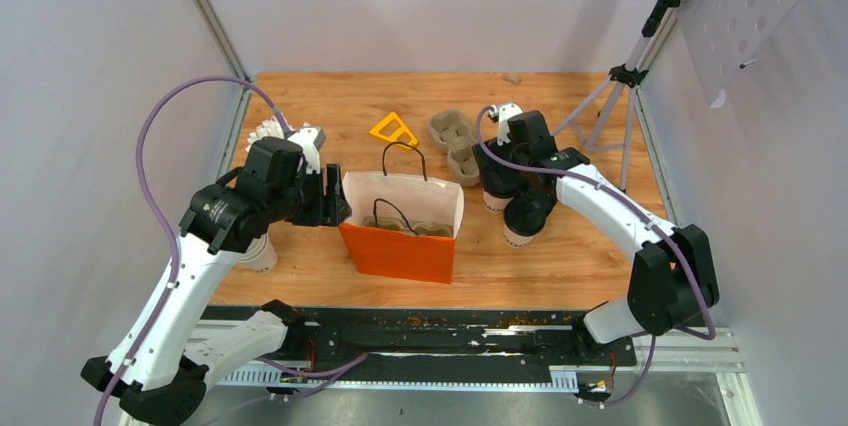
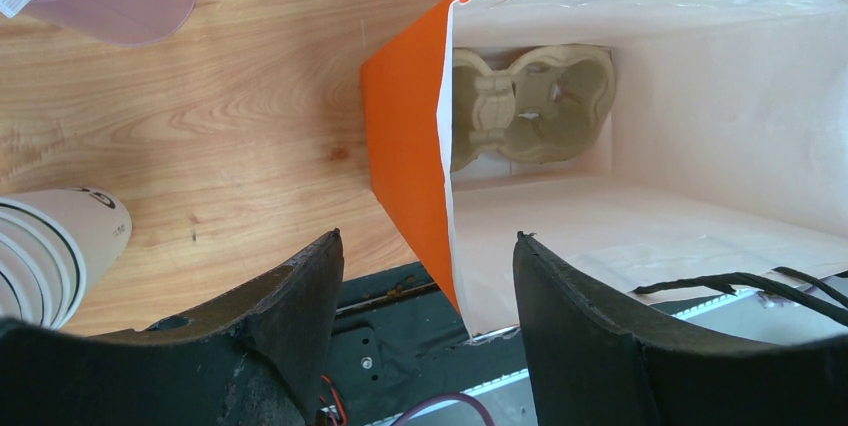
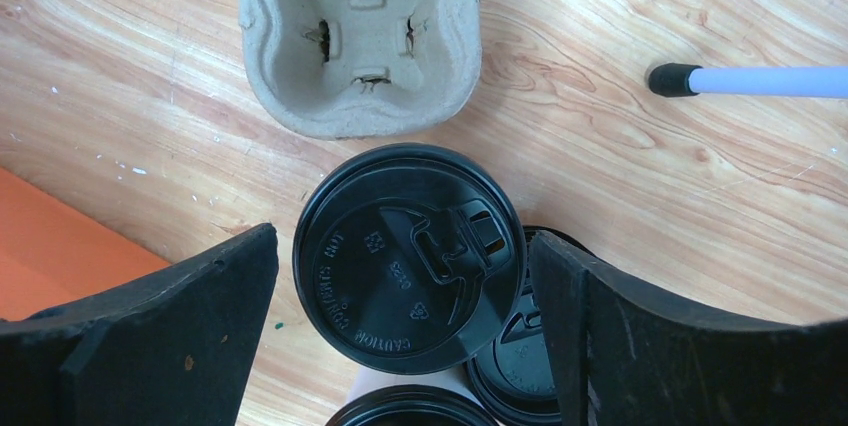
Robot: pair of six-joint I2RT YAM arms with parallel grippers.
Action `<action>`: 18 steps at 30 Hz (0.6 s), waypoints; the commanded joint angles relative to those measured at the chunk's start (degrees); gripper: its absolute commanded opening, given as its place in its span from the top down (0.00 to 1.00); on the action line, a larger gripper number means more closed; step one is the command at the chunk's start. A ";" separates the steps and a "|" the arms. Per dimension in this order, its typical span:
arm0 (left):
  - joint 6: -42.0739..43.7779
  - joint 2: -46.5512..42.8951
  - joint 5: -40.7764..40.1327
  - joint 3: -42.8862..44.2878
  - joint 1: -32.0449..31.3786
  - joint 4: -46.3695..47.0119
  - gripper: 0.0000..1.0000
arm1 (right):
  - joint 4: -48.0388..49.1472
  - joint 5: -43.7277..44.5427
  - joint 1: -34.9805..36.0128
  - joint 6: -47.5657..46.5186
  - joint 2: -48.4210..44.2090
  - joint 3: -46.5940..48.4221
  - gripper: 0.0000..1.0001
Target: Pack the takeout coffee
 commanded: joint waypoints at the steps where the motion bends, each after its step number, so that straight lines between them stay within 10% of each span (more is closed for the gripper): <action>1: 1.10 -0.09 -0.34 0.67 0.28 1.54 0.29 | 4.21 0.03 0.33 -0.46 -2.10 -1.47 0.04; 18: 0.12 0.25 0.28 0.35 0.23 1.90 0.29 | 6.15 0.28 0.35 -0.53 -4.75 -5.43 0.14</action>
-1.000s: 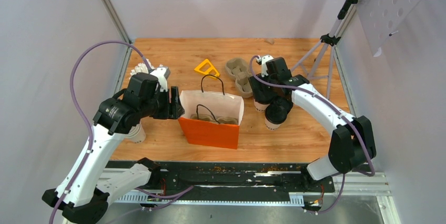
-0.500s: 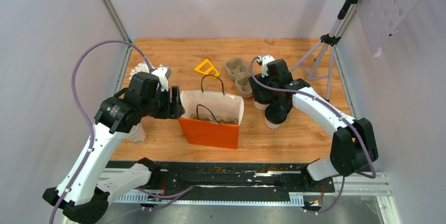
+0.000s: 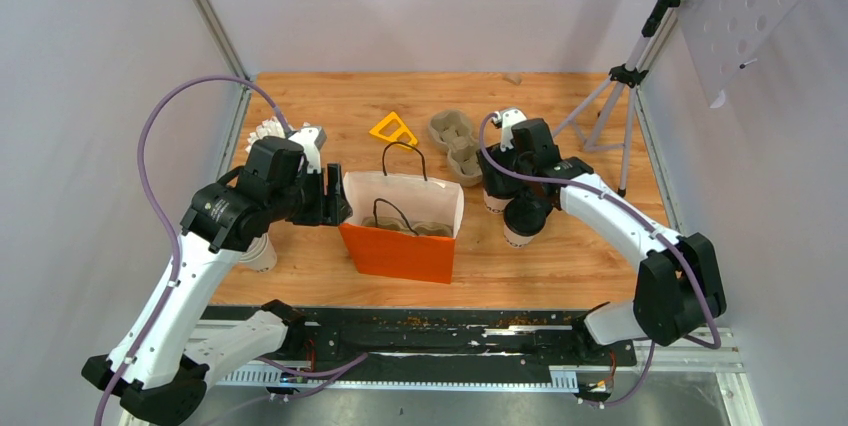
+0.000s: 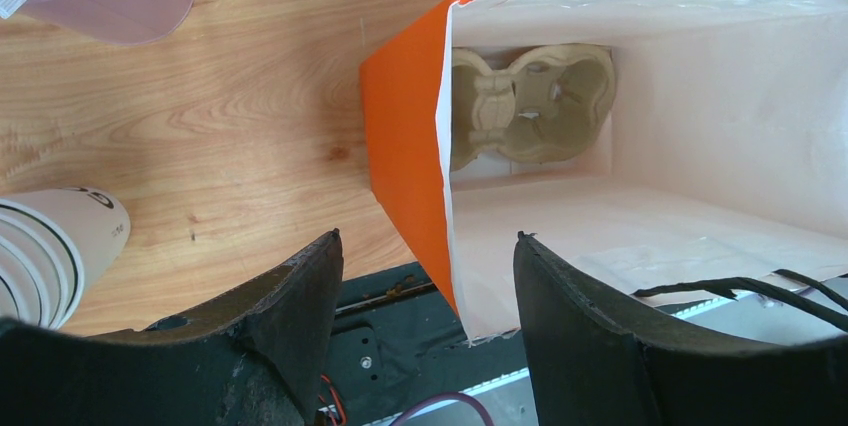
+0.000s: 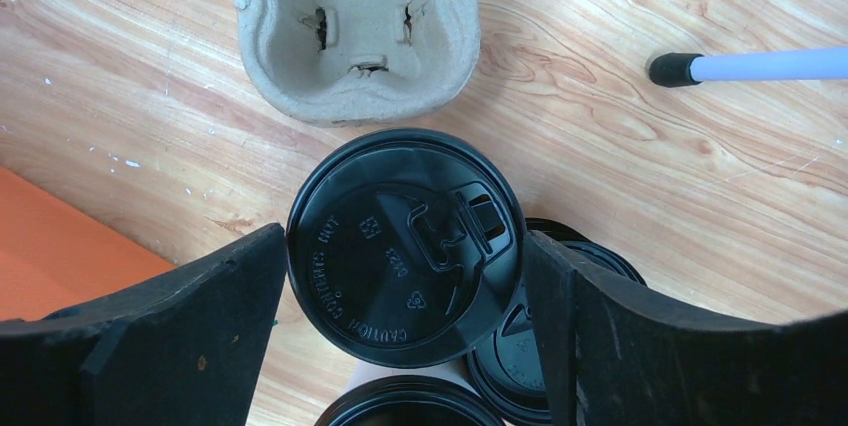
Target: Pack the takeout coffee
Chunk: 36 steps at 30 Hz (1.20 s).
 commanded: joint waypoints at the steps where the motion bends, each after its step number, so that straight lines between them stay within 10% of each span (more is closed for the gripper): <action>1: 0.10 -0.01 0.26 0.30 0.23 1.90 0.29 | 2.66 0.00 0.34 -0.50 -2.16 -0.40 0.15; 36: 0.13 -0.69 -0.65 0.92 0.28 1.65 0.28 | 4.08 1.61 0.32 -1.29 -2.64 -3.07 0.24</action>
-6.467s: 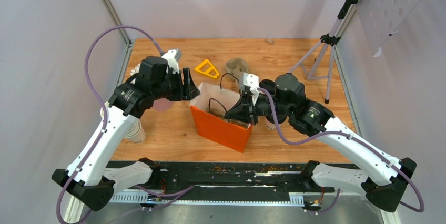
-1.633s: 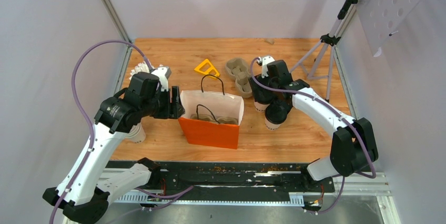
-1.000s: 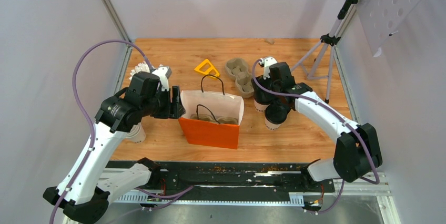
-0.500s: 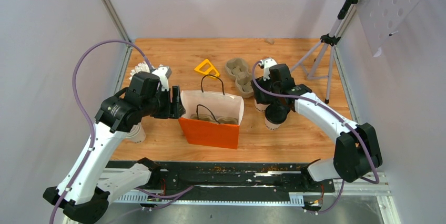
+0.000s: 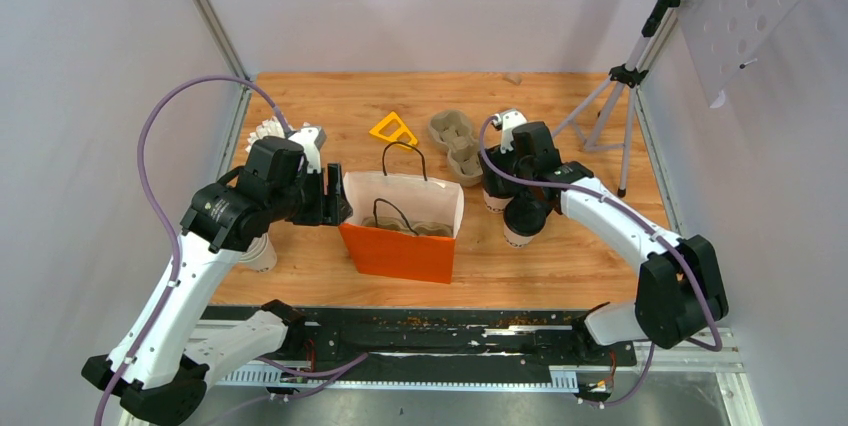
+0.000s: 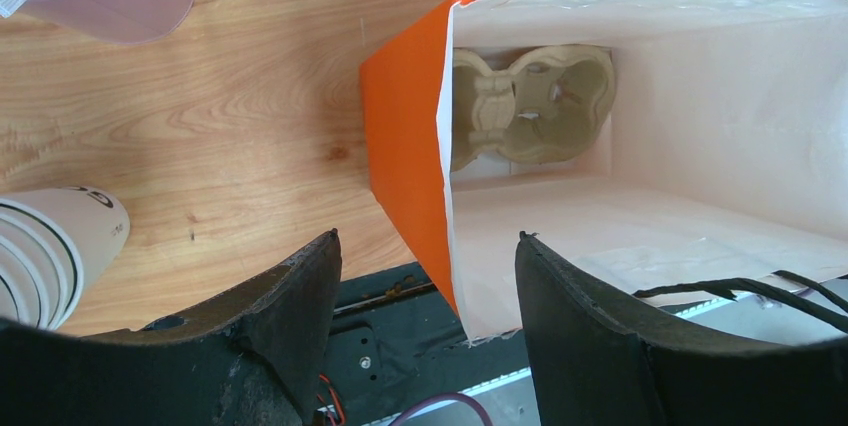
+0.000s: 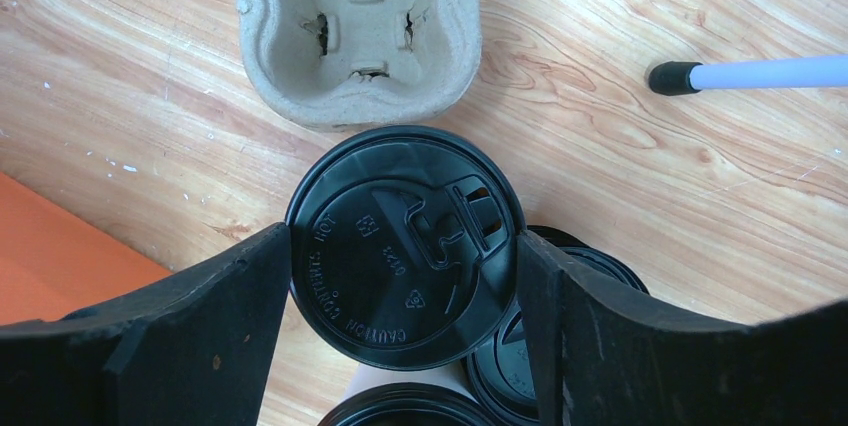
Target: Pack the takeout coffee
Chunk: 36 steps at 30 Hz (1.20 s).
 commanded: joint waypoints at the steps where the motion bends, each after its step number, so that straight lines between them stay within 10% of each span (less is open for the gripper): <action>1: 0.38 -0.63 -0.60 1.10 0.19 1.59 0.28 | 1.31 1.59 0.32 -0.98 -1.75 -1.12 0.25; 36: 0.37 9.45 -6.52 9.39 0.28 3.33 0.36 | -25.13 -11.42 4.89 7.83 -18.49 32.55 0.30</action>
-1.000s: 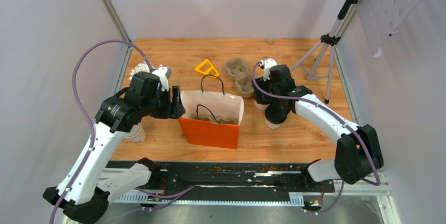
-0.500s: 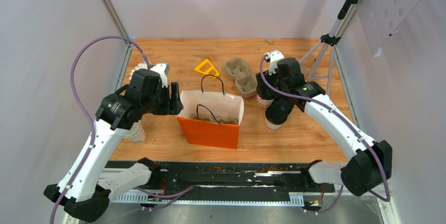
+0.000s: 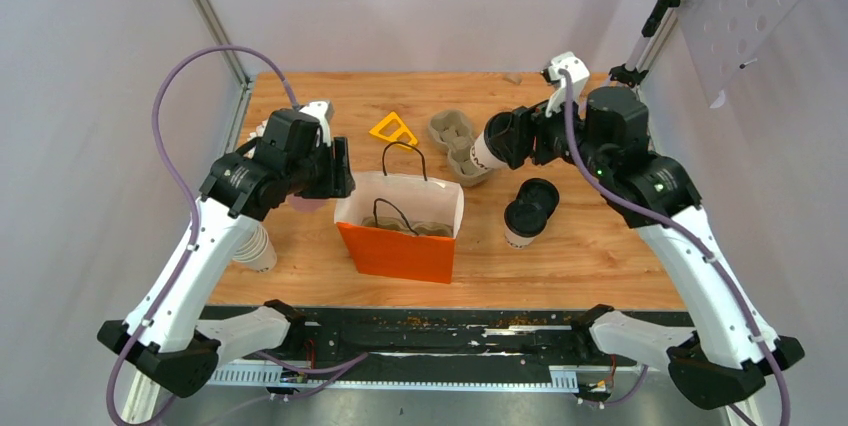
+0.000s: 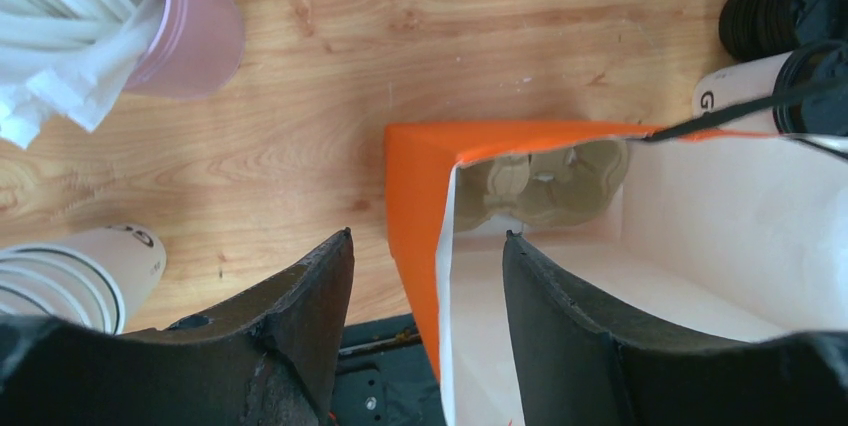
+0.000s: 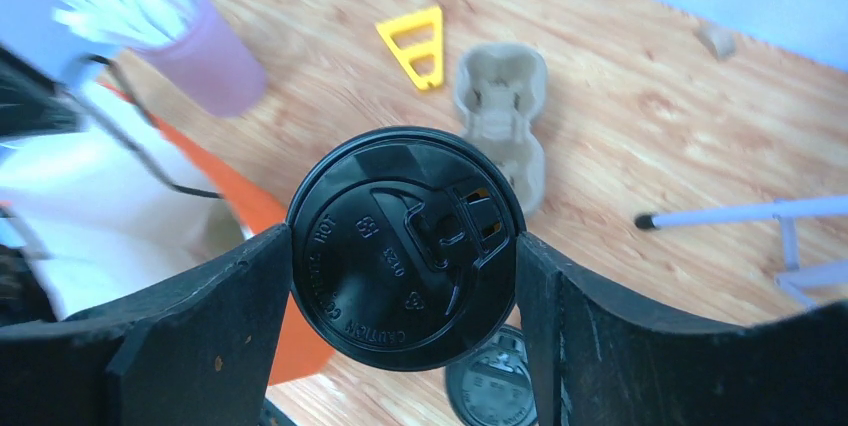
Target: Pack the takeout coffee
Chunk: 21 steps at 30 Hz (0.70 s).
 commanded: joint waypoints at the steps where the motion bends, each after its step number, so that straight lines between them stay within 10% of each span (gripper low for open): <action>1: 0.69 1.39 -1.57 3.12 0.23 1.28 0.36 | -2.27 -3.95 3.14 5.01 -2.78 6.33 0.30; 21: -1.35 4.49 4.88 6.25 0.17 2.91 0.47 | 7.22 -8.09 19.65 2.66 2.83 11.81 0.28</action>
